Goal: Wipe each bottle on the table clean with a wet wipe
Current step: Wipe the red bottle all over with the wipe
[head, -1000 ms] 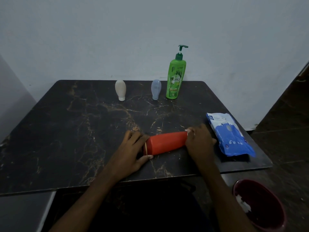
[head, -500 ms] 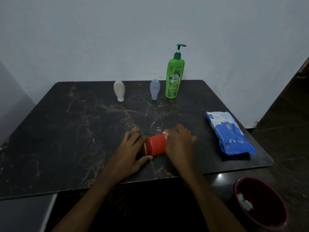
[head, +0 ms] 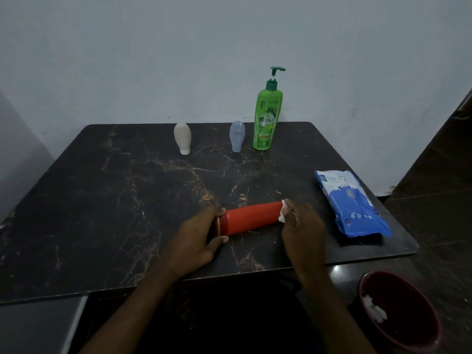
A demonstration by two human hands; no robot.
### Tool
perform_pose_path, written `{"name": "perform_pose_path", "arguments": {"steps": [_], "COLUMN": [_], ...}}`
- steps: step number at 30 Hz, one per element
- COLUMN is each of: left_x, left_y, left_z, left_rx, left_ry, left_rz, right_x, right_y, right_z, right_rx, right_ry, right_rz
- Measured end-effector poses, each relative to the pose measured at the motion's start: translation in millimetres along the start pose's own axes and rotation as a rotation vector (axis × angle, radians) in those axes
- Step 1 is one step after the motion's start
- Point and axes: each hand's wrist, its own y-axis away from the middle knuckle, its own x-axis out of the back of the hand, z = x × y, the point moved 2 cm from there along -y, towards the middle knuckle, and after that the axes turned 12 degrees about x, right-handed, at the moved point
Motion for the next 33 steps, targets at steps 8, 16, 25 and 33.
{"name": "perform_pose_path", "arguments": {"steps": [8,16,25,33], "left_x": [4,2,3,2], "left_y": [2,1,-2,-4], "left_z": [4,-3,-3,-5], "left_rx": [-0.044,-0.028,0.009,0.052], "left_ry": [0.029,0.020,0.023,0.051], "left_rz": [0.031,0.037,0.024,0.024], "right_x": [-13,-11,18,-7], "right_y": [22,19,-14,2], "right_z": [-95,-82,1,-61], "right_rx": [0.265,0.300,0.075,0.184], "right_ry": [-0.002,0.073,0.067,0.007], "right_rz": [-0.089,-0.092,-0.144,-0.037]}}
